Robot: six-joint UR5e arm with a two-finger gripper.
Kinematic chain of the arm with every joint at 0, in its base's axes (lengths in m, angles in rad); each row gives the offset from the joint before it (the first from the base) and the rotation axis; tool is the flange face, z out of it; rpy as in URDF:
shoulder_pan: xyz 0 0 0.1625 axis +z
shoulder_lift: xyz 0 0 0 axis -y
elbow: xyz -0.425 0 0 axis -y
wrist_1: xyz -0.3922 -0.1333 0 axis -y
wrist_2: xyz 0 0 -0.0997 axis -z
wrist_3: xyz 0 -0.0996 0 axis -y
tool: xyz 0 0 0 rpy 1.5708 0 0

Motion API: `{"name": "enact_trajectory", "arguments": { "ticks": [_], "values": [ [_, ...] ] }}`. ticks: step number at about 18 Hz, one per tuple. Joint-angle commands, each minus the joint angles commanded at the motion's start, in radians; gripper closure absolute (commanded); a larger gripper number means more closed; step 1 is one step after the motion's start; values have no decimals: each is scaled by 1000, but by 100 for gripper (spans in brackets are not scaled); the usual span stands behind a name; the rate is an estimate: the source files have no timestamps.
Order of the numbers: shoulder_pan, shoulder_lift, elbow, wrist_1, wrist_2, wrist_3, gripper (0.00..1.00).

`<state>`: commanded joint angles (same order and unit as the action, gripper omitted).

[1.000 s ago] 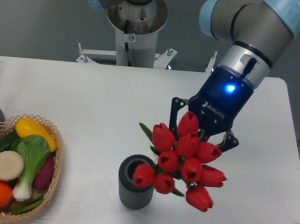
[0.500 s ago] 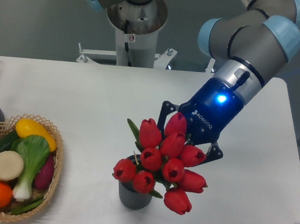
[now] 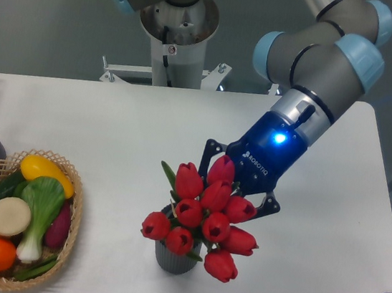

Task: Insert the flowers into the vase
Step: 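Push the tulip stems down into the vase with the gripper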

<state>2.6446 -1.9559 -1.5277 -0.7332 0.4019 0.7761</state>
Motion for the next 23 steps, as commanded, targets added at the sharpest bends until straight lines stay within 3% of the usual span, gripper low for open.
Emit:
{"name": "enact_trajectory", "arguments": {
  "ticks": [5,10,15,17,18,21,23],
  "values": [
    [0,3,-87,0,5,55,95],
    [-2,-5,-130,0,31,123,87],
    [3,-6,-164,0,50,140,62],
    [5,5,-181,0,118,138,49],
    [3,5,-186,0,129,138,41],
    [3,6,-192,0,149,134,3],
    [3,17,-203,0,190,130,0]
  ]
}}
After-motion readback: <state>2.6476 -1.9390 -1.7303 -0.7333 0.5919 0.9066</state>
